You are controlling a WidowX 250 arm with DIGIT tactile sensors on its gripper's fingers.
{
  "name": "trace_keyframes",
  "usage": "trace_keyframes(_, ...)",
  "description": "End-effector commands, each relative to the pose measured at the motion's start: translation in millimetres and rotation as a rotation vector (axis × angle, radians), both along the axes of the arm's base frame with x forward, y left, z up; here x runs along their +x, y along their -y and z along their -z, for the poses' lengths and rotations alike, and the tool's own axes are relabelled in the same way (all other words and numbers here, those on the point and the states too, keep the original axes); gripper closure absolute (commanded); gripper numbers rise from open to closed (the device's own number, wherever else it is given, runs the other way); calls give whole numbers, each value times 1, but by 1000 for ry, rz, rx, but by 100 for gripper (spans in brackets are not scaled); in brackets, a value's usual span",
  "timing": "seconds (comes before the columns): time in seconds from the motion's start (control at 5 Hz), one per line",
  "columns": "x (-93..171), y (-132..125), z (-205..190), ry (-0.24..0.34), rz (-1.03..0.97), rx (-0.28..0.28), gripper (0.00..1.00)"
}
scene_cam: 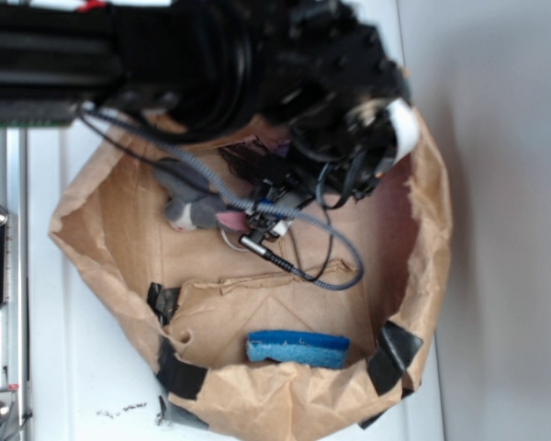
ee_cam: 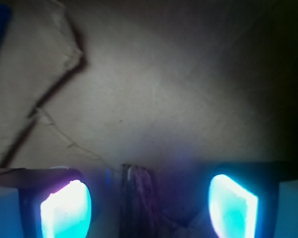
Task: Grab the wood chip.
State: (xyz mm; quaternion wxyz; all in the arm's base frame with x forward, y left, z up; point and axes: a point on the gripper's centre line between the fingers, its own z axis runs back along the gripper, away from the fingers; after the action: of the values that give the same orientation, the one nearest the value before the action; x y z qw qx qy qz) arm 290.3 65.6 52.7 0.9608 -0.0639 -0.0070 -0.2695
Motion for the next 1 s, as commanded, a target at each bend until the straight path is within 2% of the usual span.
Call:
trace_keyframes(0.0, -4, -20, -51, 80, 15, -62, 0)
trace_keyframes(0.4, -7, -10, -22, 192, 1, 17, 0)
trace_keyframes(0.8, -2, 13, 11, 235, -4, 95, 0)
